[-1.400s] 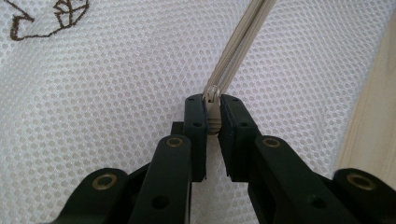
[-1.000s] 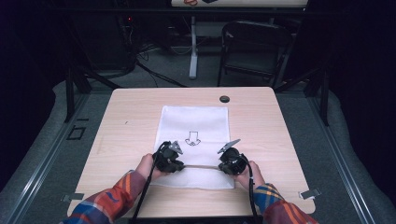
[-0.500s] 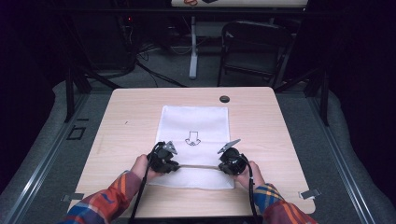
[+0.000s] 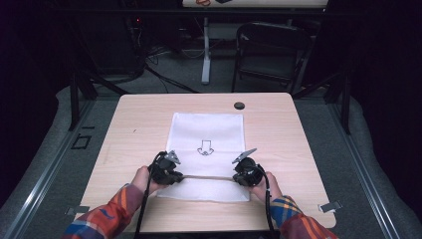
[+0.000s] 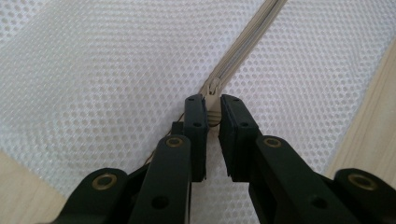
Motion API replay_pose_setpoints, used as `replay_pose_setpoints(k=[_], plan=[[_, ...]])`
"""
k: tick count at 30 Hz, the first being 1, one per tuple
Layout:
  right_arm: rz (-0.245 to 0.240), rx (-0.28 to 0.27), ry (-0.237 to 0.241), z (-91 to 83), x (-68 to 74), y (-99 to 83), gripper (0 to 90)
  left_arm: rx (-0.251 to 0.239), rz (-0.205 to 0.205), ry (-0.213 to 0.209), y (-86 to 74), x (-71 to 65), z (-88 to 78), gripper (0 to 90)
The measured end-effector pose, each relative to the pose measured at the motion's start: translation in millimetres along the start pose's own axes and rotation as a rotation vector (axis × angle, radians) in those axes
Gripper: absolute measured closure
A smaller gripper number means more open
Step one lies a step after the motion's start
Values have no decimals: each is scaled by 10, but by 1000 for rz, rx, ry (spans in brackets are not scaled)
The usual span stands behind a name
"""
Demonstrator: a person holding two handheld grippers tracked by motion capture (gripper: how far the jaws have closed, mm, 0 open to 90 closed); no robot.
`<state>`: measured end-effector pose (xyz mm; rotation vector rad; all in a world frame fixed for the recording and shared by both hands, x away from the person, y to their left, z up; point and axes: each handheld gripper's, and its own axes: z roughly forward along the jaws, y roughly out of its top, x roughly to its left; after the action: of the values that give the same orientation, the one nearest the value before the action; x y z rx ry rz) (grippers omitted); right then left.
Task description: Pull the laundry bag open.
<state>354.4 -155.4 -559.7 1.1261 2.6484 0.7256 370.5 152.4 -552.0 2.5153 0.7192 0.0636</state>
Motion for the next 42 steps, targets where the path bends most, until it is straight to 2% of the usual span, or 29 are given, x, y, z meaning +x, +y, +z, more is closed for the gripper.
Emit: replay_pose_setpoints(k=[9, 21, 25, 33, 42], plan=[[2, 1, -3, 0, 5, 1, 883, 3, -8, 13, -46, 19, -49, 813], [0, 3, -9, -1, 11, 2, 883, -2, -58, 24, -160, 78, -143, 811], [3, 6, -9, -3, 11, 3, 883, -6, -65, 43, -198, 99, -191, 811], [9, -5, 4, 5, 6, 3, 883, -15, -97, 50, -292, 157, -275, 811], [4, 8, -5, -2, 10, 8, 883, -10, -126, 76, -345, 188, -316, 811]])
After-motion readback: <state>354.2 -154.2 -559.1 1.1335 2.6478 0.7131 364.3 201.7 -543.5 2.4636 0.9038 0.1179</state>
